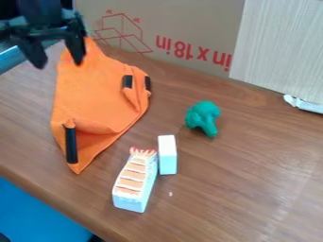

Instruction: Fold the cloth from bottom to top

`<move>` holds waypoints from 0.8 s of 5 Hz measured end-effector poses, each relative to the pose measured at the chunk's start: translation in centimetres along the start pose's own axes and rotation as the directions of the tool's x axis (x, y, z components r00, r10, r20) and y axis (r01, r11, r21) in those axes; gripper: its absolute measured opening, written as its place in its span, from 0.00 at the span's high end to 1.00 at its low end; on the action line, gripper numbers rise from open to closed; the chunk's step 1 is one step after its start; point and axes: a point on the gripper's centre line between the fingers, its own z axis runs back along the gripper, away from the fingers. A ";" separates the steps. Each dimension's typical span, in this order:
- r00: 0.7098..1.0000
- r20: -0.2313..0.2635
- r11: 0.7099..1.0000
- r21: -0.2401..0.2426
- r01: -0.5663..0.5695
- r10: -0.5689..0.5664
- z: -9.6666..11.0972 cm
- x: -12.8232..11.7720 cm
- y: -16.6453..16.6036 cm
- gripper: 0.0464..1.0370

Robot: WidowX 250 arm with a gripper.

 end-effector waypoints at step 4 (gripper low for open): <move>0.951 0.310 1.000 0.031 -0.002 -0.008 -0.9 -6.8 -1.2 0.04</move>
